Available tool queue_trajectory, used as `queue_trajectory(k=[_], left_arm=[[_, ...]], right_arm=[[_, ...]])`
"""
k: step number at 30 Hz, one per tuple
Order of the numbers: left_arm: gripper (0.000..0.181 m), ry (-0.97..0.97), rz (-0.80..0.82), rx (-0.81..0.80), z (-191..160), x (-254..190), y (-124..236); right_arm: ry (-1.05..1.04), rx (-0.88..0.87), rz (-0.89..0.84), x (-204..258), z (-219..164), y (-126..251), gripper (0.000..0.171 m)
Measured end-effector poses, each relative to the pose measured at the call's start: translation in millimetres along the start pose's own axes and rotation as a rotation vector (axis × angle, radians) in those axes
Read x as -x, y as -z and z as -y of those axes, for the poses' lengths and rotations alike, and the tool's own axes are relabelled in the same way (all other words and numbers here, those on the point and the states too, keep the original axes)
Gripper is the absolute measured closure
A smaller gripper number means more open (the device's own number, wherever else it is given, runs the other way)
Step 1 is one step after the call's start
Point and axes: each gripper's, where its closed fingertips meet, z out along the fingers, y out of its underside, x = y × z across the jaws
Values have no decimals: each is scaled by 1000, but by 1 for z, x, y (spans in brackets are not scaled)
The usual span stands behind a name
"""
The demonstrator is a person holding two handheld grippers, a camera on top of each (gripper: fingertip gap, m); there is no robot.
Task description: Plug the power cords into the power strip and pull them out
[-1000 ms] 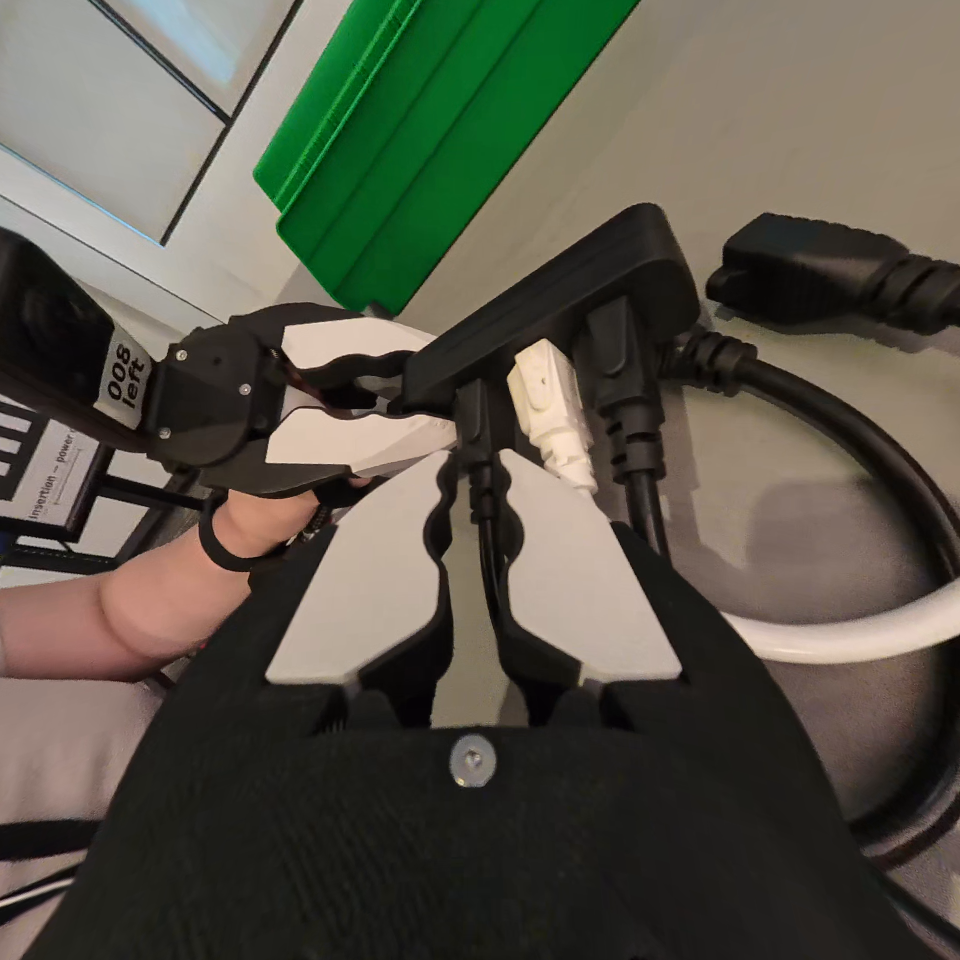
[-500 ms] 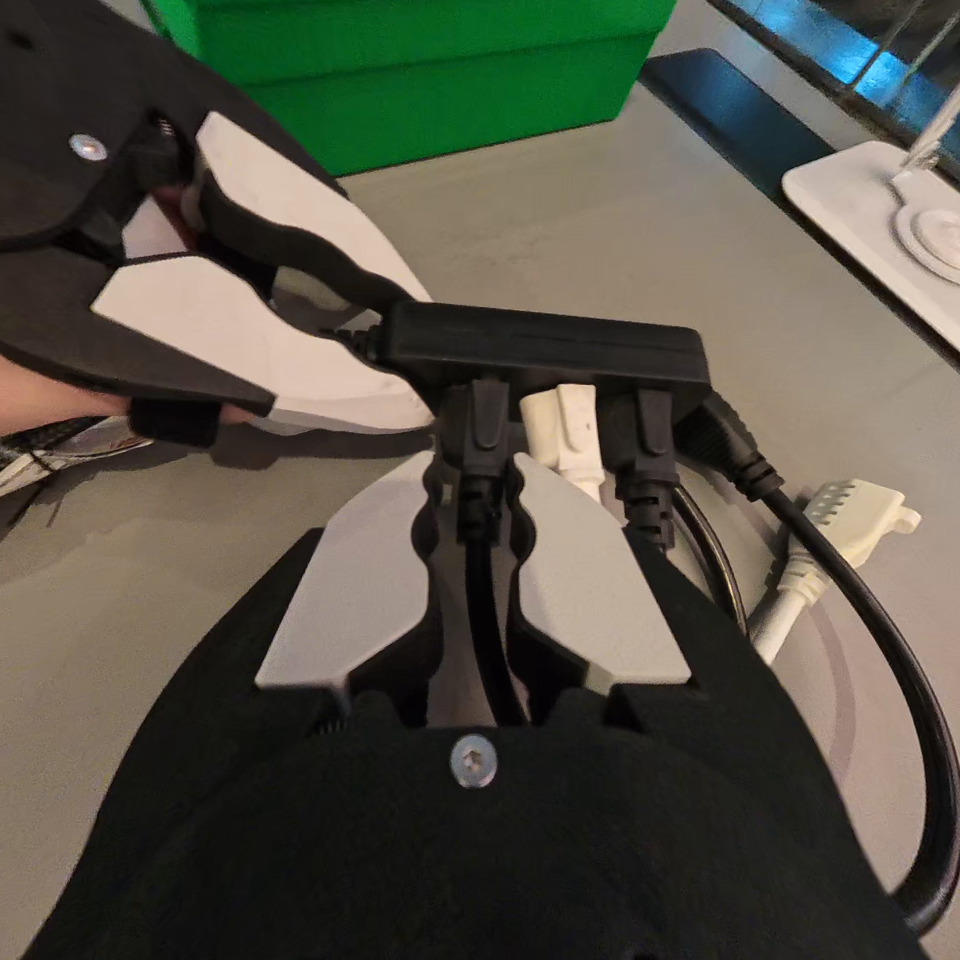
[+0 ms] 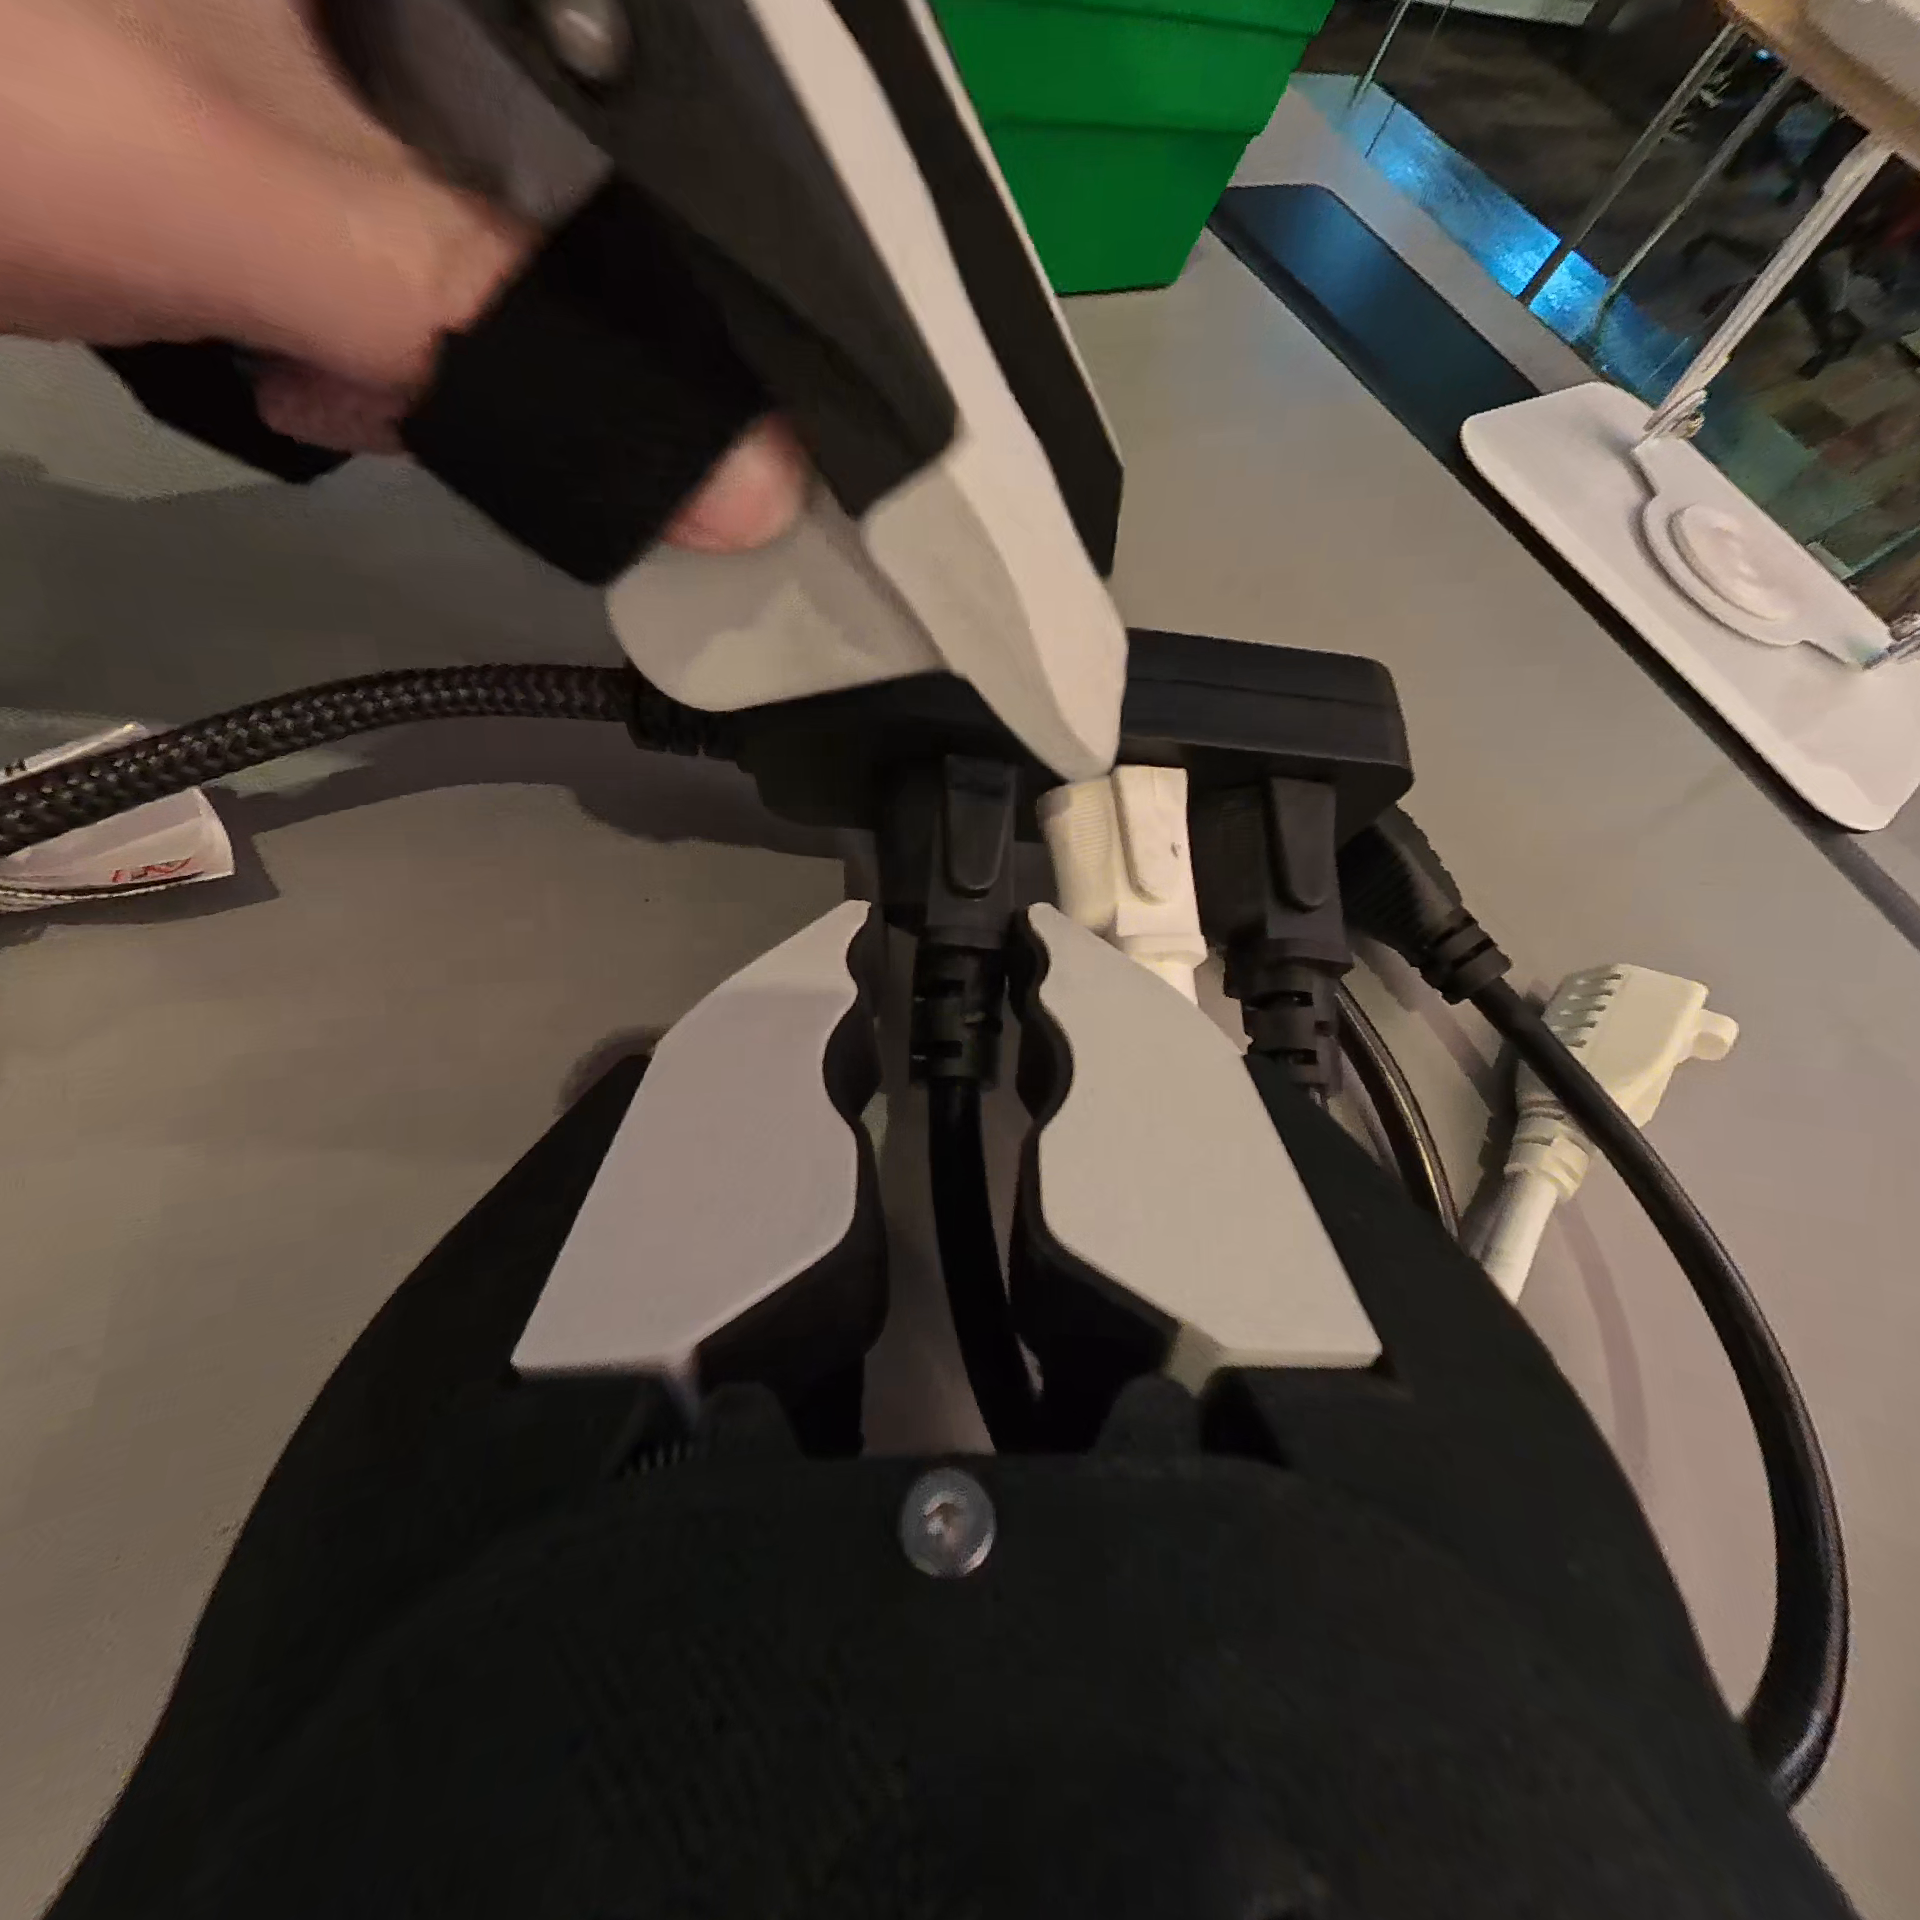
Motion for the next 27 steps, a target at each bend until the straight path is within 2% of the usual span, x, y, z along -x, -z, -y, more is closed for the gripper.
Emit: queue_trajectory(k=[1,3,10,15,18,21,24,27], left_arm=[[144,-20,-30,84,-6,-4,-5],[150,-41,-39,152,-6,-7,-10],[150,-35,-28,293,-8,-6,-9],[151,12,-30,303,-9,-5,-9],[151,-75,-12,301,-9,-5,-9],[151,-115,-2,238,-10,-7,-10],[151,-38,-54,137,-10,-8,-9],[150,-55,-66,134,-14,-10,-9]], right_arm=[[2,0,-1,0,0,0,148],[-6,-4,3,0,0,0,148],[-100,20,86,3,0,-2,147],[-41,72,55,4,-4,-4,147],[-17,72,33,5,-7,-5,148],[-28,46,7,5,-11,-2,152],[-10,34,-8,7,-10,0,152],[34,38,-37,9,-11,2,151]])
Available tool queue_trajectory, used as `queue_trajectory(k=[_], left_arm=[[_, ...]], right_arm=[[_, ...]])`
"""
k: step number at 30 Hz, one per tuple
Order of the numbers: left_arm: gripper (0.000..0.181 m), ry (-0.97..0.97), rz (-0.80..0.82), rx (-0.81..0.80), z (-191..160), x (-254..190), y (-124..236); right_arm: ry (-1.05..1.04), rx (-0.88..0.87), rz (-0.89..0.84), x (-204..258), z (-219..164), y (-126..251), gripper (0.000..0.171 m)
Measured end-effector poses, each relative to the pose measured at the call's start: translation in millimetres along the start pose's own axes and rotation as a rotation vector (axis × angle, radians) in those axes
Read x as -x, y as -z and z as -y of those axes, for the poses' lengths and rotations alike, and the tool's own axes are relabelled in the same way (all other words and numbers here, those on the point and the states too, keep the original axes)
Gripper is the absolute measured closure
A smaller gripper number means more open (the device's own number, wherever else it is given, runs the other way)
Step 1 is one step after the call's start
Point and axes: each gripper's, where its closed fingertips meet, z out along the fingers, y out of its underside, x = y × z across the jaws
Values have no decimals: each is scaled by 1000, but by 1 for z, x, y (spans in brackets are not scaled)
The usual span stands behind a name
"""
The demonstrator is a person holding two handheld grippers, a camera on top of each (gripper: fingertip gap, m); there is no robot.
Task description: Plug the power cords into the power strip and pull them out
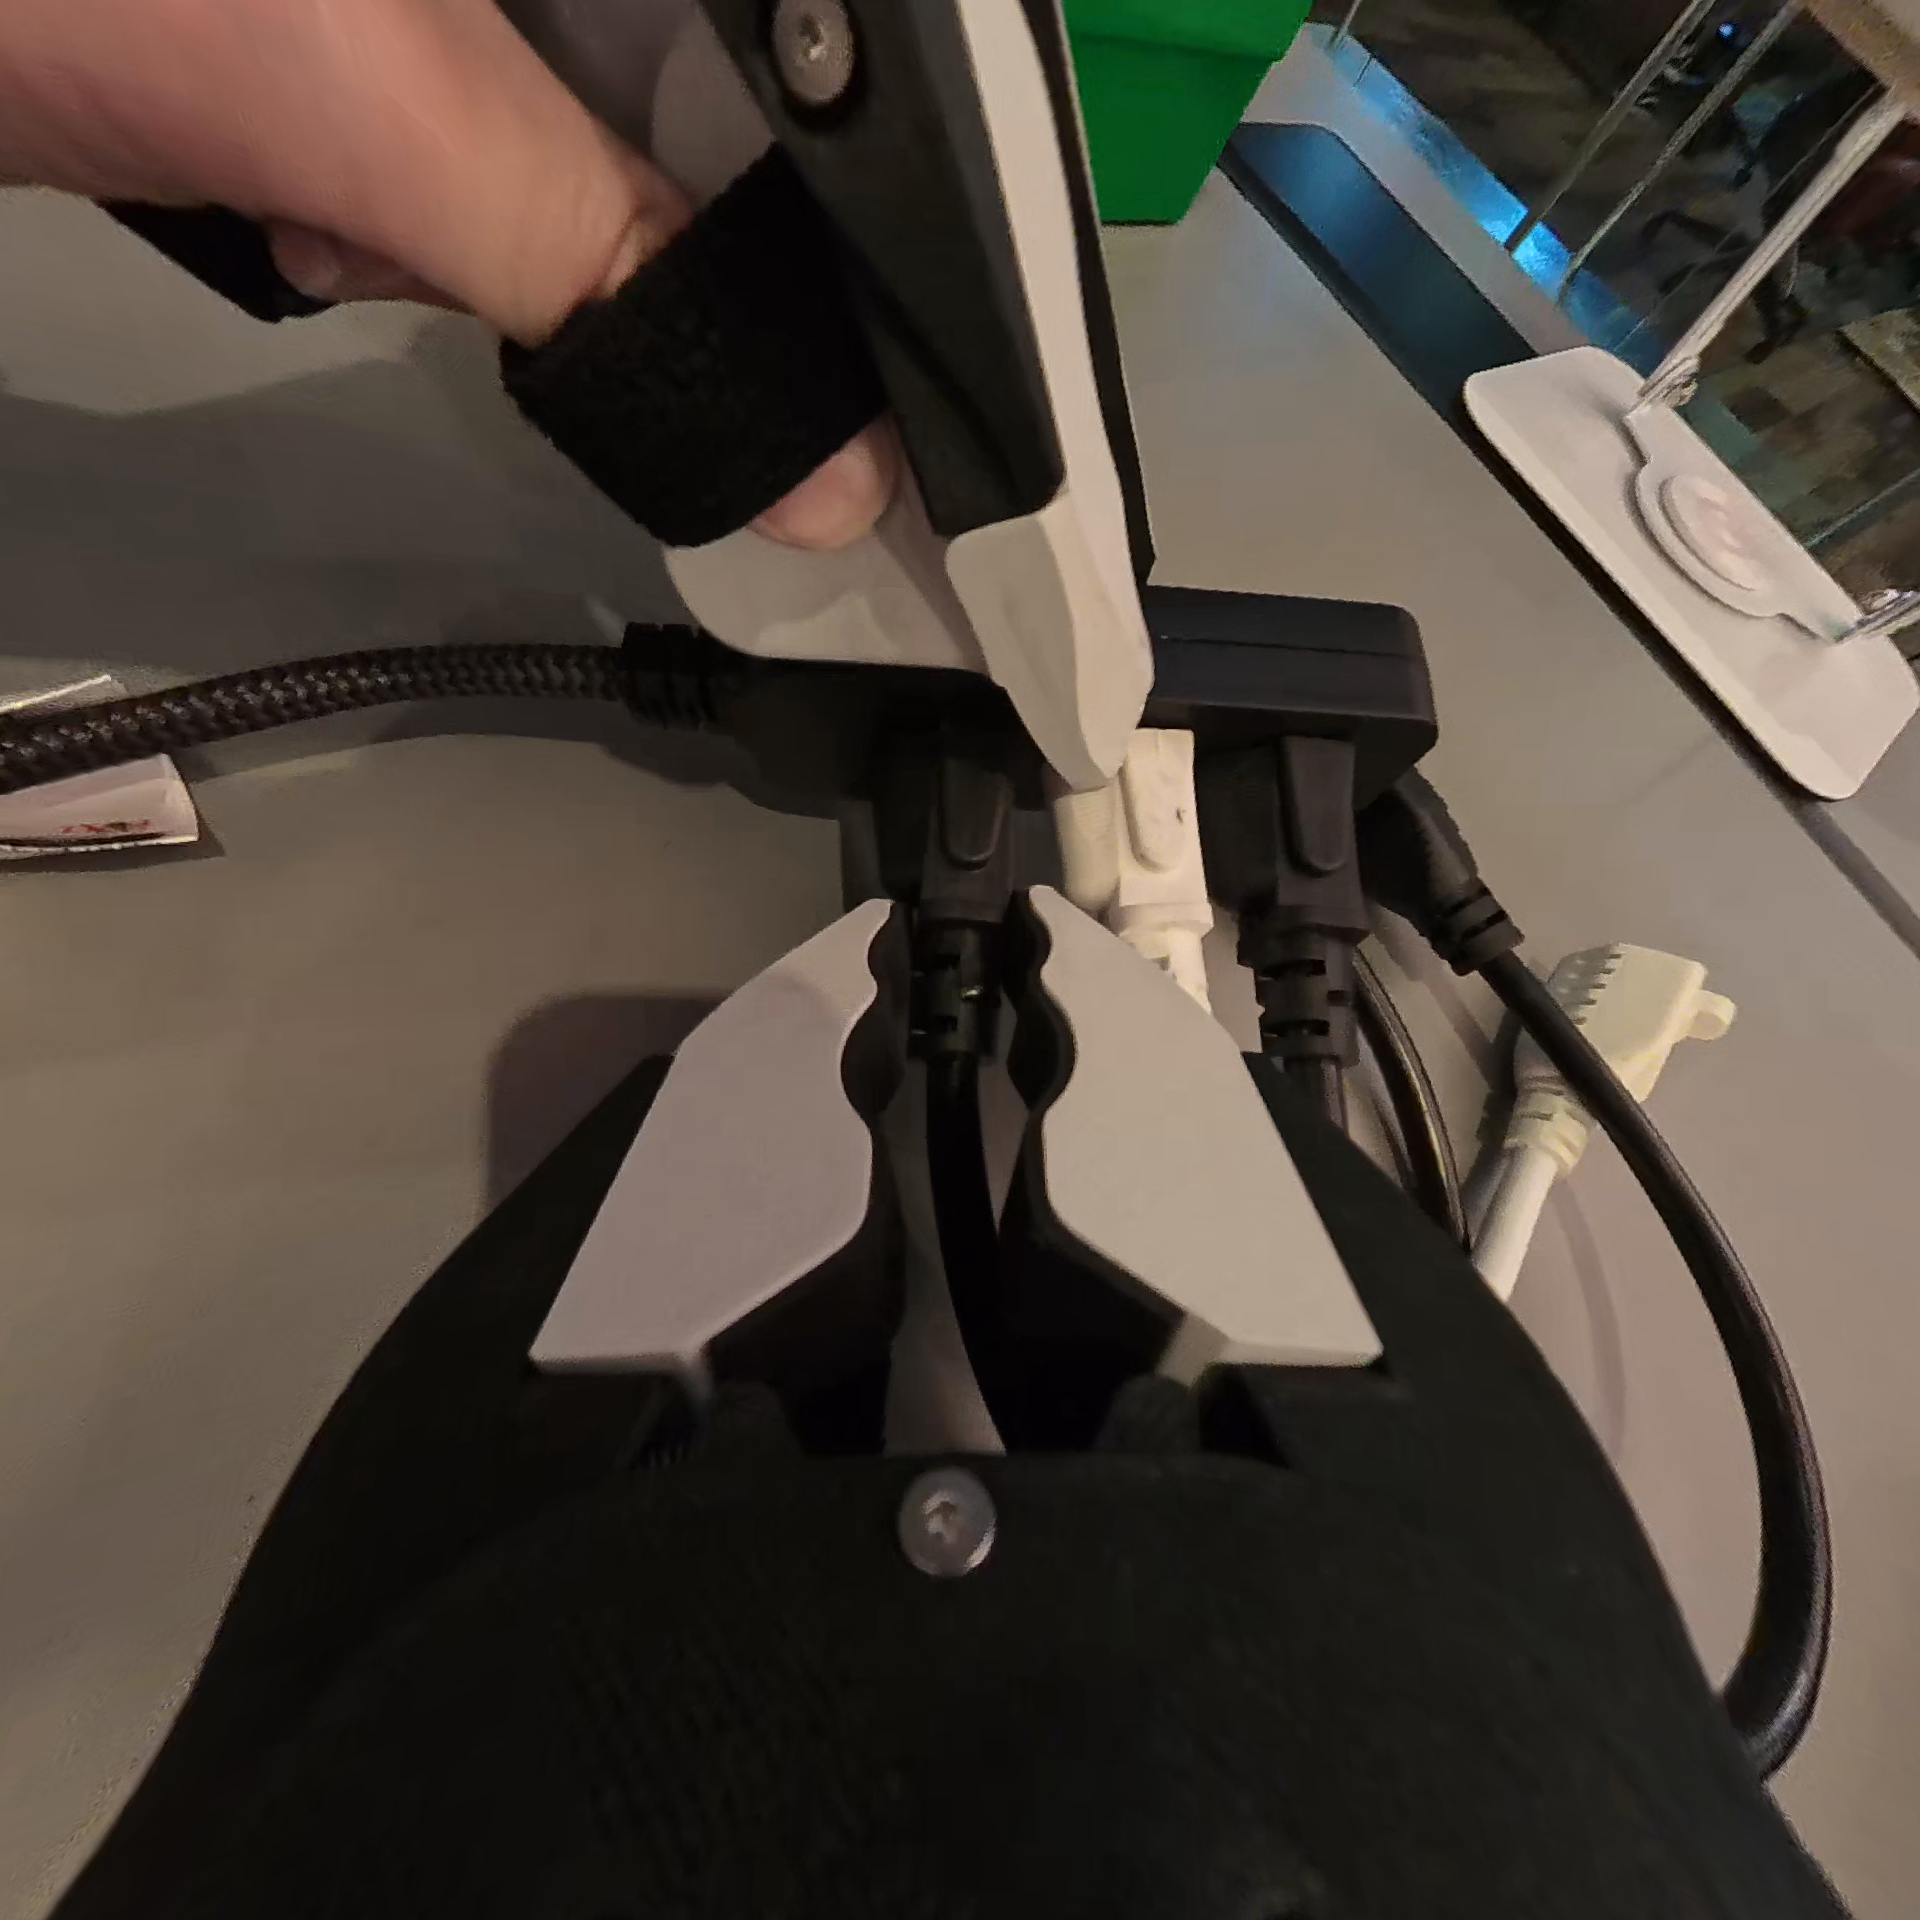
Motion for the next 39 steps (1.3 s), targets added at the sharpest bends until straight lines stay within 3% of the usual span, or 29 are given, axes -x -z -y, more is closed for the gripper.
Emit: queue_trajectory(k=[15,17,19,20,23,24,26,39], left_arm=[[148,57,-126,-40,-9,-6,2],[156,79,-142,-149,-2,-6,18],[139,97,-154,-302,2,-8,41],[132,78,-121,-296,-8,-8,44],[116,-12,-12,-110,-51,-12,23],[120,-42,8,-86,-57,-13,15],[145,-98,70,-96,-59,-9,4],[147,-149,155,-79,-56,1,-6]], right_arm=[[72,-9,21,7,-2,4,151],[67,5,12,5,-4,4,151],[57,5,19,5,-4,3,152],[53,5,22,5,-4,3,152],[43,0,34,5,-3,3,152],[43,-3,34,5,-2,3,152],[54,-2,31,5,-2,3,152],[45,69,17,3,-5,-6,153]])
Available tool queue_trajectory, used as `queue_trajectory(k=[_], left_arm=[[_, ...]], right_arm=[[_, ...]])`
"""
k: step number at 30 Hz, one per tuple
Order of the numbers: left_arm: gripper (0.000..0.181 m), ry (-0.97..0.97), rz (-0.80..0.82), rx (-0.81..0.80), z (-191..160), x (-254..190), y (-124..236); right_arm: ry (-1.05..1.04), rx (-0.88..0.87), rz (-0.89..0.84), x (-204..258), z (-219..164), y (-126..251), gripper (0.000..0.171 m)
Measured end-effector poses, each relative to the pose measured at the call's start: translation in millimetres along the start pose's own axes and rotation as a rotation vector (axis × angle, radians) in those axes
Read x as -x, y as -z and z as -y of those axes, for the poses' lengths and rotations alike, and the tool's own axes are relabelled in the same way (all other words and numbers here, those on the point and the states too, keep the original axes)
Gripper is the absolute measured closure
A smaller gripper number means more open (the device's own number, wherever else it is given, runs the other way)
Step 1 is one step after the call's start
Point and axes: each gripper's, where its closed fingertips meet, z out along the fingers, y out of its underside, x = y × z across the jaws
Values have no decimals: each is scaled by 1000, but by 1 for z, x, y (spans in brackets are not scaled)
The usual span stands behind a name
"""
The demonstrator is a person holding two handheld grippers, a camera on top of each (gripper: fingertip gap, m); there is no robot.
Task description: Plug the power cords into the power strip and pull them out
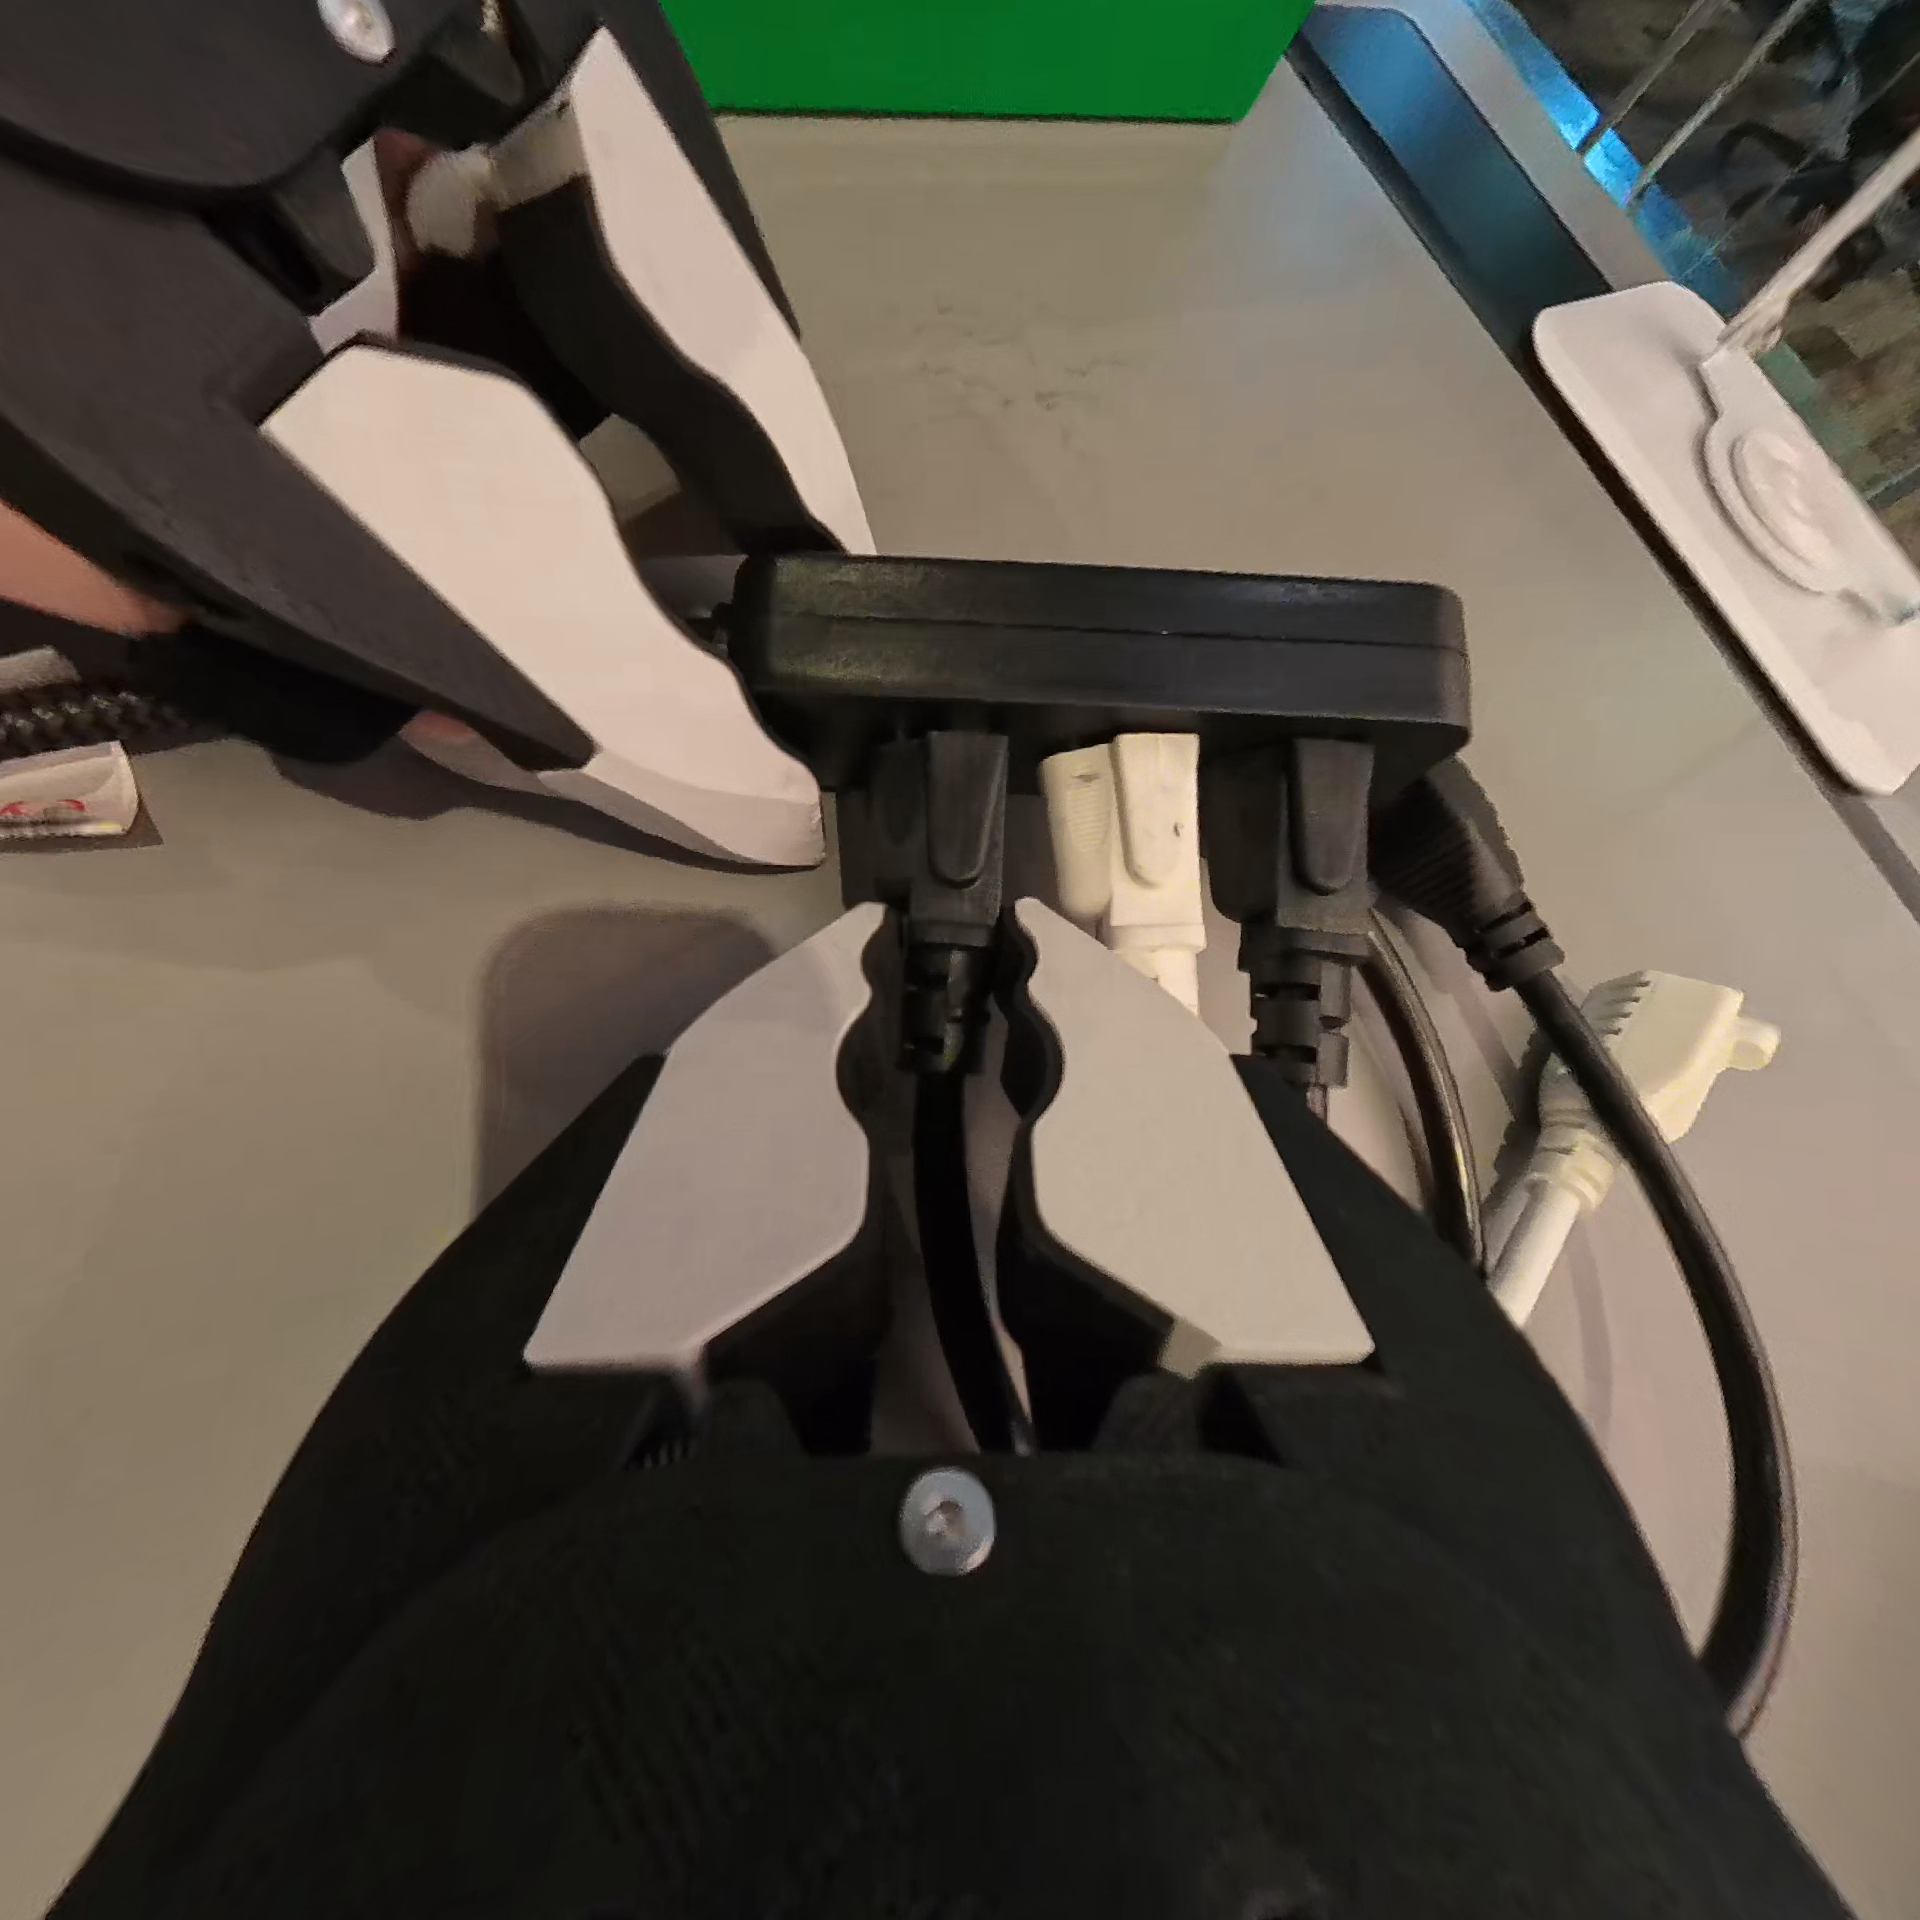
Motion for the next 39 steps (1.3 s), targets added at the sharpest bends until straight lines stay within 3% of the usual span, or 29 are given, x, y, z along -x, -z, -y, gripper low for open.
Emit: queue_trajectory(k=[5,8,25,29,39], left_arm=[[152,-102,62,-45,5,3,3],[151,-73,5,-48,4,1,2],[152,-154,34,-87,8,-1,4],[155,-57,75,-58,8,6,1],[156,-85,116,-65,8,5,3]], right_arm=[[68,-59,24,0,1,3,152],[83,-69,44,1,0,5,152],[103,-110,92,1,-1,9,150],[30,-58,21,2,1,5,150],[-113,-3,-47,8,3,8,153]])
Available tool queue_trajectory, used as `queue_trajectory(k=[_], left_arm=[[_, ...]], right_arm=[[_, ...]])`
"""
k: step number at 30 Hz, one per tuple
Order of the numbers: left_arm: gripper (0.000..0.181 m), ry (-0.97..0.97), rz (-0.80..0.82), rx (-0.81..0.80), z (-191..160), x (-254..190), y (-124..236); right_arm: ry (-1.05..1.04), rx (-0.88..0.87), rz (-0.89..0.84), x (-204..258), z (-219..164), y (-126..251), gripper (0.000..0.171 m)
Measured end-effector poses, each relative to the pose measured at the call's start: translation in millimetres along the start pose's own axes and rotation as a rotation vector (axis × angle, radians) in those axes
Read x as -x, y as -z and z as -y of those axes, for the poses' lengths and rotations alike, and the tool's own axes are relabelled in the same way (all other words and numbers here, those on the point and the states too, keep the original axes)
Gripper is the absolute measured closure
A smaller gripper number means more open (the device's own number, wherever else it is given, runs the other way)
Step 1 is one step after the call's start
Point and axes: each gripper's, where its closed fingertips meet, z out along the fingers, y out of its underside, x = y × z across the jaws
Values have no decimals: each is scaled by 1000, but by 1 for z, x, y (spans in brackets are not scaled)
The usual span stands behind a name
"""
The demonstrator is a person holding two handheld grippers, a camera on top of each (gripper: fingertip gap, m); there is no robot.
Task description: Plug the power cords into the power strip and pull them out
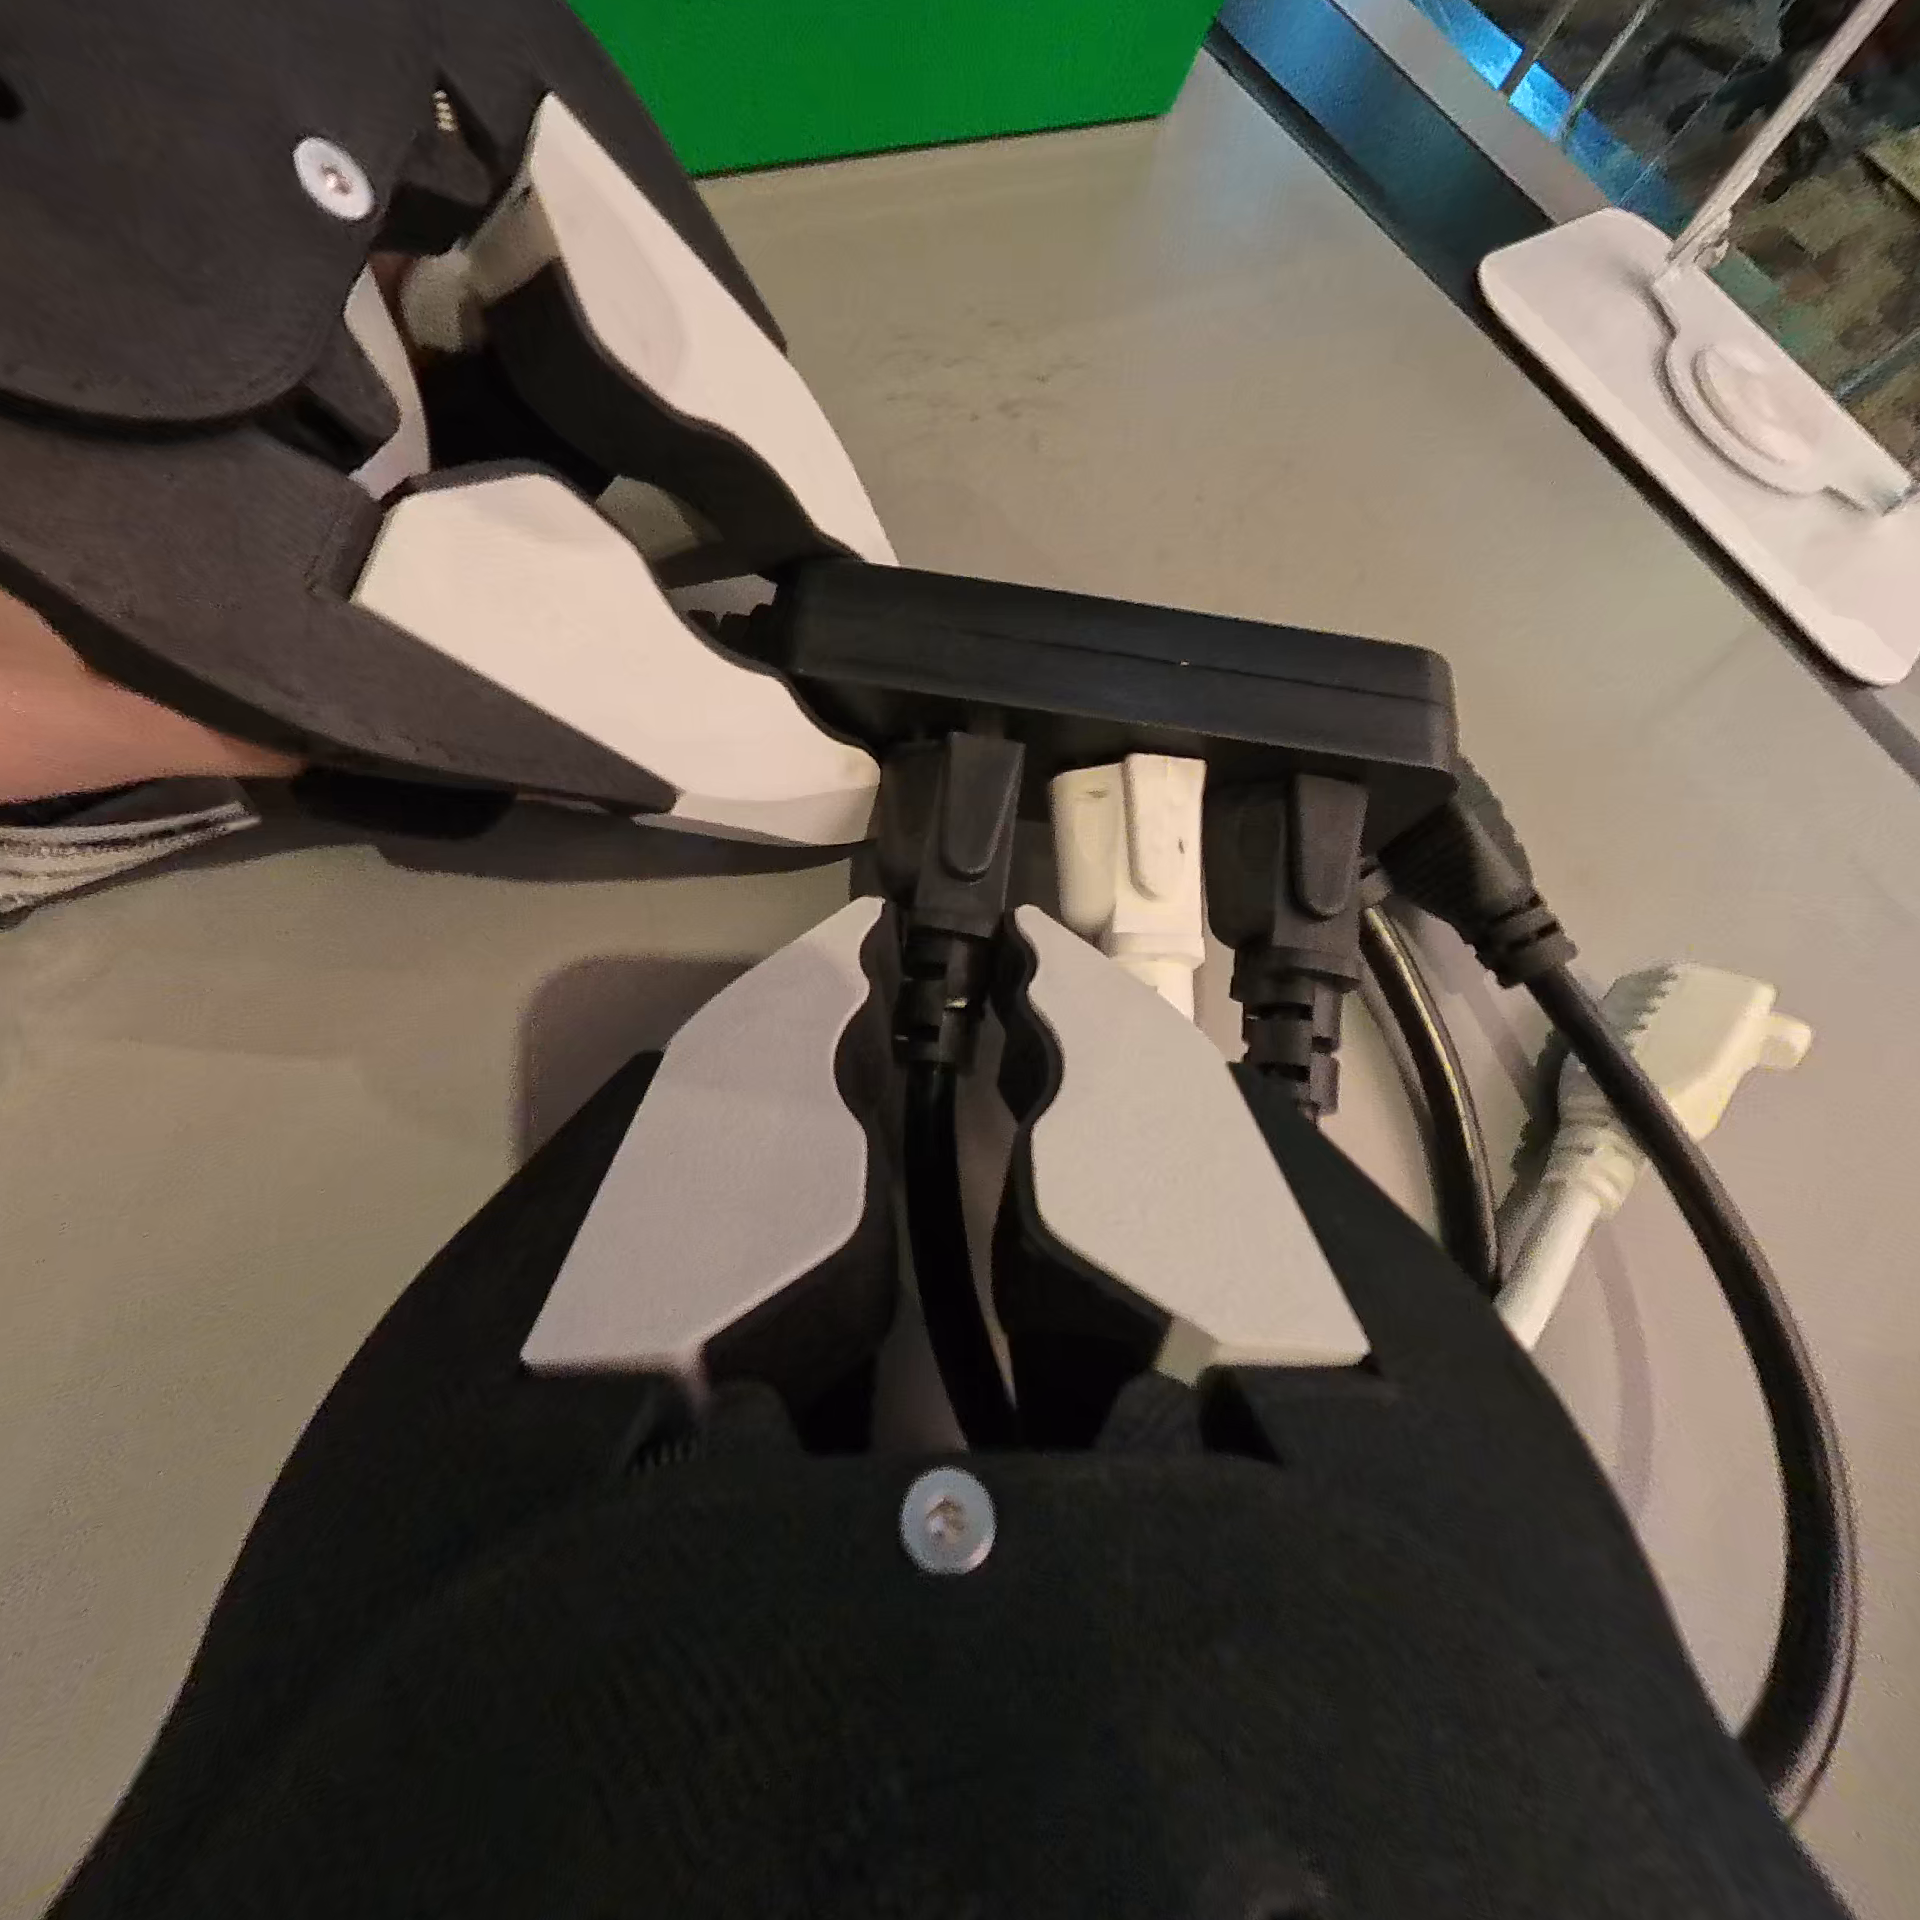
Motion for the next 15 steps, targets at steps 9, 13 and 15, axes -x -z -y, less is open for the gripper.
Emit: queue_trajectory(k=[9,13,15], left_arm=[[154,-42,-53,-19,1,0,-1],[155,-55,-48,-19,2,1,-2],[155,-50,-48,-15,1,4,-2]], right_arm=[[78,-47,34,-1,0,3,152],[-12,-6,22,-1,-1,1,151],[30,24,-6,0,-1,7,147]])
